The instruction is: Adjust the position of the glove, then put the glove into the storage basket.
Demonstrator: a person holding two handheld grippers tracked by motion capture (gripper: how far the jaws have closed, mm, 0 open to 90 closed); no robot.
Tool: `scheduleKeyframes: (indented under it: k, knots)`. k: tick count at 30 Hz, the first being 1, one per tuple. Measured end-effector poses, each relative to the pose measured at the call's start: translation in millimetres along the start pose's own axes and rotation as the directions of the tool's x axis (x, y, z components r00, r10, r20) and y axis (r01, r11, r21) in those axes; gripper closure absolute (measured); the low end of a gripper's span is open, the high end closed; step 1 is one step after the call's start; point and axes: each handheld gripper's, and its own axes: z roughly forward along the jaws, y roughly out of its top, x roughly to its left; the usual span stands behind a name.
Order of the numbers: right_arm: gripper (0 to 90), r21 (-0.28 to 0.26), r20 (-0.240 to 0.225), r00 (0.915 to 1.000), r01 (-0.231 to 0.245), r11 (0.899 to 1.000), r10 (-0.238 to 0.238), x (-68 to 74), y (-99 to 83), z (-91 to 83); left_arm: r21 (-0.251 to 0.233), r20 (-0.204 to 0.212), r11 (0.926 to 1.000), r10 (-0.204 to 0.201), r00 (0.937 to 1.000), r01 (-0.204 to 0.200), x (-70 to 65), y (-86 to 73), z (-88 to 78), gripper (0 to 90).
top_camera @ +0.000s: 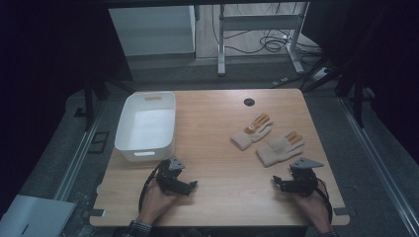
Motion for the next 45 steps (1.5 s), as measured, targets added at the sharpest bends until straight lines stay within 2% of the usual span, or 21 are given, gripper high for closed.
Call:
scheduleKeyframes:
  k: [11, 16, 23, 26, 29, 30, 31, 32, 33, 37, 38, 39, 40, 41, 42, 44, 45]
  knots:
    - [21.5, -0.006, -0.008, 0.9997, -0.023, 1.0, 0.023, -6.4, 4.3, -1.6, -0.007, -0.008, 1.0, -0.003, 1.0, 0.003, 0.7, -0.2, -0.4, 1.2]
    - [23.1, -0.023, 0.001, 0.9987, -0.051, 0.998, 0.051, -15.9, 15.7, -2.7, -0.007, -0.009, 1.0, -0.004, 1.0, 0.004, 0.8, -0.3, -0.4, 1.3]
    - [26.8, -0.021, 0.017, 0.9975, -0.068, 0.997, 0.068, -26.8, 30.0, 1.6, -0.007, -0.009, 1.0, -0.005, 0.9999, 0.005, 0.8, -0.3, -0.4, 1.5]
    - [31.9, -0.02, 0.035, 0.9964, -0.076, 0.997, 0.077, -33.3, 44.1, 6.1, -0.008, -0.011, 0.9999, -0.007, 0.9999, 0.007, 0.8, -0.4, -0.6, 1.9]
    - [34.8, -0.024, 0.036, 0.9955, -0.087, 0.996, 0.088, -36.3, 50.3, 8.3, -0.008, -0.011, 0.9999, -0.008, 0.9999, 0.008, 0.8, -0.4, -0.6, 1.8]
    - [40.6, -0.03, 0.036, 0.9945, -0.098, 0.995, 0.099, -40.0, 57.3, 11.0, -0.008, -0.011, 0.9999, -0.008, 0.9999, 0.008, 0.8, -0.4, -0.6, 1.9]
    - [40.6, -0.03, 0.036, 0.9945, -0.098, 0.995, 0.099, -40.0, 57.3, 11.0, -0.008, -0.011, 0.9999, -0.008, 0.9999, 0.008, 0.8, -0.4, -0.6, 1.9]
    - [47.4, -0.027, 0.038, 0.9937, -0.104, 0.994, 0.105, -44.4, 64.6, 15.7, -0.008, -0.011, 0.9999, -0.008, 0.9999, 0.008, 0.8, -0.4, -0.6, 1.9]
    - [48.1, -0.022, 0.042, 0.9933, -0.107, 0.994, 0.108, -46.4, 67.3, 18.6, -0.008, -0.011, 0.9999, -0.008, 0.9999, 0.008, 0.8, -0.4, -0.6, 1.8]
    - [46.4, -0.011, 0.056, 0.9915, -0.117, 0.993, 0.117, -51.3, 72.7, 28.9, -0.008, -0.011, 0.9999, -0.008, 0.9999, 0.008, 0.8, -0.4, -0.6, 1.9]
    - [38.2, 0.005, 0.09, 0.9885, -0.123, 0.992, 0.122, -55.0, 74.4, 38.4, -0.008, -0.011, 0.9999, -0.007, 0.9999, 0.007, 0.8, -0.4, -0.6, 1.8]
    - [38.2, 0.005, 0.09, 0.9885, -0.123, 0.992, 0.122, -55.0, 74.4, 38.4, -0.008, -0.011, 0.9999, -0.007, 0.9999, 0.007, 0.8, -0.4, -0.6, 1.9]
    - [34.2, 0.01, 0.106, 0.9867, -0.125, 0.992, 0.123, -56.0, 74.4, 41.4, -0.008, -0.011, 0.9999, -0.006, 0.9999, 0.006, 0.8, -0.3, -0.6, 1.9]
    - [31.2, 0.01, 0.108, 0.9859, -0.129, 0.992, 0.128, -58.6, 73.9, 46.0, -0.008, -0.011, 0.9999, -0.006, 0.9999, 0.006, 0.9, -0.3, -0.6, 1.9]
    - [28.3, 0.012, 0.091, 0.9848, -0.15, 0.989, 0.148, -63.2, 73.4, 52.1, -0.008, -0.011, 0.9999, -0.007, 0.9999, 0.007, 0.8, -0.4, -0.6, 1.8]
    - [30.9, 0.042, 0.072, 0.9857, -0.155, 0.987, 0.152, -65.7, 72.7, 57.7, -0.008, -0.011, 0.9999, -0.007, 0.9999, 0.007, 0.8, -0.4, -0.6, 1.8]
    - [36.7, 0.054, 0.088, 0.9885, -0.127, 0.99, 0.122, -65.0, 71.2, 61.1, -0.008, -0.011, 0.9999, -0.007, 0.9999, 0.007, 0.8, -0.4, -0.6, 1.9]
